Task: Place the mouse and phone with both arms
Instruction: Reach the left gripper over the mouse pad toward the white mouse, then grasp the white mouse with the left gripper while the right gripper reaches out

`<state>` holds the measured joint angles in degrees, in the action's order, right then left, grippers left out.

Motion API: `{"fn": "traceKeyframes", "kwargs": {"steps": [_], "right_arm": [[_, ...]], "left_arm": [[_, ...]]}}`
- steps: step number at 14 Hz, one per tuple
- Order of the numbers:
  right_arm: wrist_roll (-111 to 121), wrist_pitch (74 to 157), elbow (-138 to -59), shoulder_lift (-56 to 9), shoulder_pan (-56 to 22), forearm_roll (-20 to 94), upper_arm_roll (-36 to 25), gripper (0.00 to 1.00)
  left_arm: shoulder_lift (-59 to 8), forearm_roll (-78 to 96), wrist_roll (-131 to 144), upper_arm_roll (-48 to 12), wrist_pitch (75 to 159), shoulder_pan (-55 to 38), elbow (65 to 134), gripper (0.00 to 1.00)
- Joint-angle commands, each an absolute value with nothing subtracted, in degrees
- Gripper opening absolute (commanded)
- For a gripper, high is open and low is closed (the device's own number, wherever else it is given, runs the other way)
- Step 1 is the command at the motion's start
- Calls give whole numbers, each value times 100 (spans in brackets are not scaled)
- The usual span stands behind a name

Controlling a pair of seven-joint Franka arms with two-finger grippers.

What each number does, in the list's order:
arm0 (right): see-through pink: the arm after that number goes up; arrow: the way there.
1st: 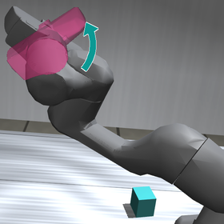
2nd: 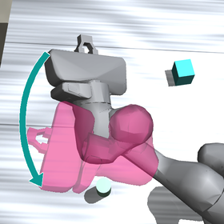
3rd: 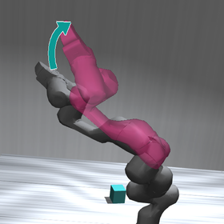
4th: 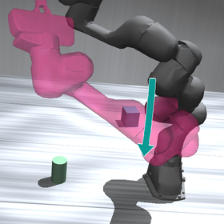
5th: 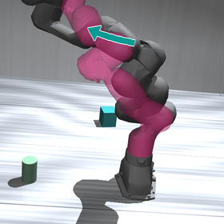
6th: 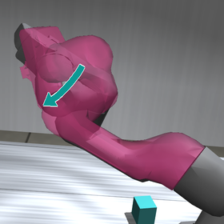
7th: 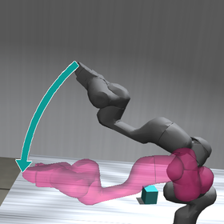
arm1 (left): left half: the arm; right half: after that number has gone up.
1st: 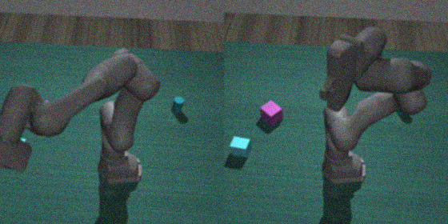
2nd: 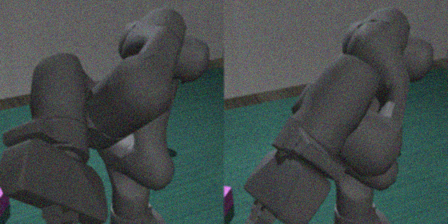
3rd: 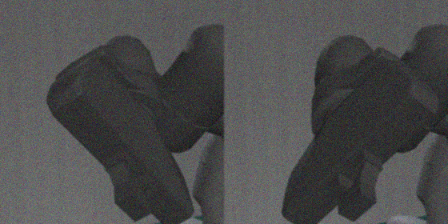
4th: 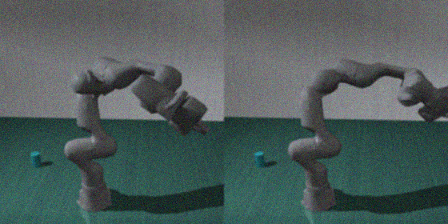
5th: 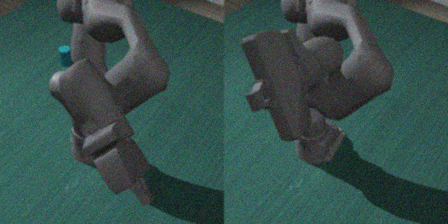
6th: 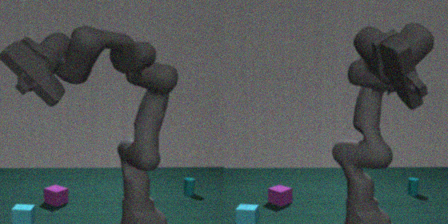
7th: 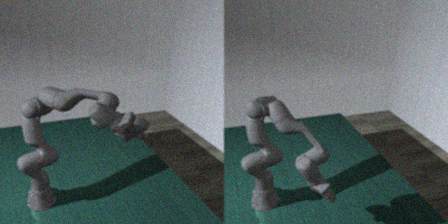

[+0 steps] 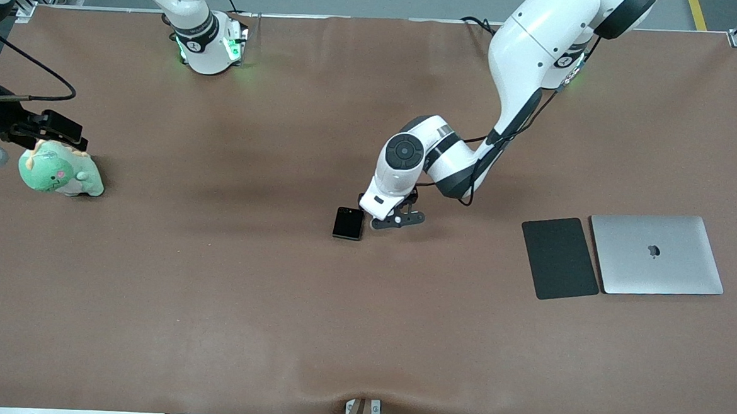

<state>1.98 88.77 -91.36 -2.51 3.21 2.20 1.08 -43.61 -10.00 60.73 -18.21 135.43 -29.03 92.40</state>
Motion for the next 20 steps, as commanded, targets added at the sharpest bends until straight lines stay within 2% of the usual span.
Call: {"fn": "traceKeyframes", "kwargs": {"steps": [1,7,12,16,20], "right_arm": [[272,8860,-9132,-351,325,255,132,100],[229,8859,-9167,-509,-95,281,141,100],[193,8912,-9167,-703,-439,404,141,100],[193,9079,-9158,-817,-492,448,141,100],[193,9184,-9150,-967,-492,448,141,100]], "left_arm": [[-4535,-1195,6267,-1732,13745,-3023,9070,85],[-4684,-1195,6258,-1723,13931,-3032,9070,78],[-4685,-1353,6258,-1723,13939,-3023,9070,69],[-4685,-1362,6240,-1723,13939,-3015,9070,54],[-4623,-1388,6231,-1723,13887,-2971,9070,51]]}}
